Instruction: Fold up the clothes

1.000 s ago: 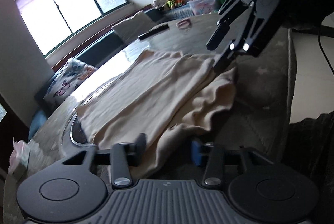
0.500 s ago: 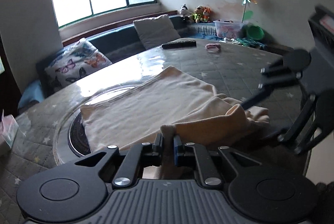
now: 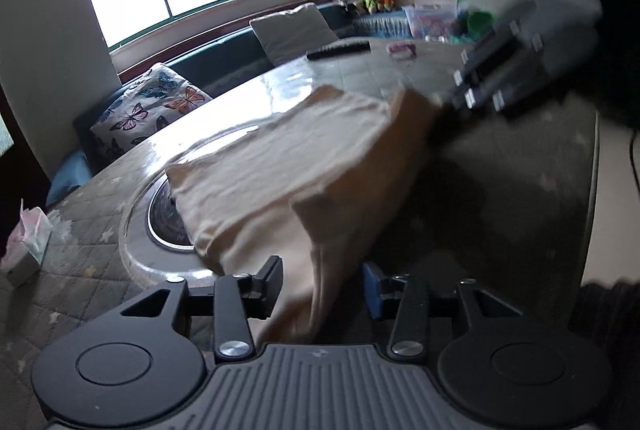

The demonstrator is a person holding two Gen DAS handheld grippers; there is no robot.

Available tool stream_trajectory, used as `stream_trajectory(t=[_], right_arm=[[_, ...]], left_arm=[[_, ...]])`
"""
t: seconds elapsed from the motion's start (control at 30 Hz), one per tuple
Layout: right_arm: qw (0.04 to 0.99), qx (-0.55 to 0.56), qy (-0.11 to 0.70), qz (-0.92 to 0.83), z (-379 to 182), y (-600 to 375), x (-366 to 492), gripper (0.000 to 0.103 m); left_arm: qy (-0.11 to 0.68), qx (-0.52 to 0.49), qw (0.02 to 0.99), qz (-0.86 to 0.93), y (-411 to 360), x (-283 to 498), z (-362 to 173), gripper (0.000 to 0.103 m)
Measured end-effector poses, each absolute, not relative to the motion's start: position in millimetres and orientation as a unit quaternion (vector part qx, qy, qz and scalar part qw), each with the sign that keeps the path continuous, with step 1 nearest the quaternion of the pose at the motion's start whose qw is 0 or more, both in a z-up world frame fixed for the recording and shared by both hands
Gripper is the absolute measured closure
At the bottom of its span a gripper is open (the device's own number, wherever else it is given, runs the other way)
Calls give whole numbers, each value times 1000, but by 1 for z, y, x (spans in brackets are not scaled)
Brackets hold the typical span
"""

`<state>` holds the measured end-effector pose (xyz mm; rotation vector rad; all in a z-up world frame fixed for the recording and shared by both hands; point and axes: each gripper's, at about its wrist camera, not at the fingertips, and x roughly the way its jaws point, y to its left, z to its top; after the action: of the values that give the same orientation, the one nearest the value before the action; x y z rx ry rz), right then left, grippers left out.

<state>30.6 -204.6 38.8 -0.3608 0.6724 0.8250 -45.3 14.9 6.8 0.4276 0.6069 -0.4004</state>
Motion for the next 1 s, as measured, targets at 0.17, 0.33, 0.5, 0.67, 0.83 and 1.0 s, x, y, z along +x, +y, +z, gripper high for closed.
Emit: stream_trajectory(t=[0.17, 0.33, 0.5, 0.67, 0.83, 1.0], right_arm=[[857, -154, 308, 383, 48, -206, 32, 95], [868, -137, 298, 374, 51, -209, 31, 97], [878, -121, 277, 373, 64, -220, 12, 97], [879, -104, 259, 387, 91, -242, -25, 97], [879, -93, 251, 394, 110, -257, -44, 98], [881, -89, 266, 380, 105, -251, -6, 98]], left_arm=[[279, 242, 913, -175, 16, -44, -2, 67], [261, 243, 918, -173, 21, -51, 6, 91], [236, 223, 928, -181, 22, -75, 30, 93], [229, 181, 936, -195, 27, -116, 67, 93], [222, 153, 943, -194, 29, -125, 85, 93], [240, 142, 943, -183, 25, -78, 81, 93]])
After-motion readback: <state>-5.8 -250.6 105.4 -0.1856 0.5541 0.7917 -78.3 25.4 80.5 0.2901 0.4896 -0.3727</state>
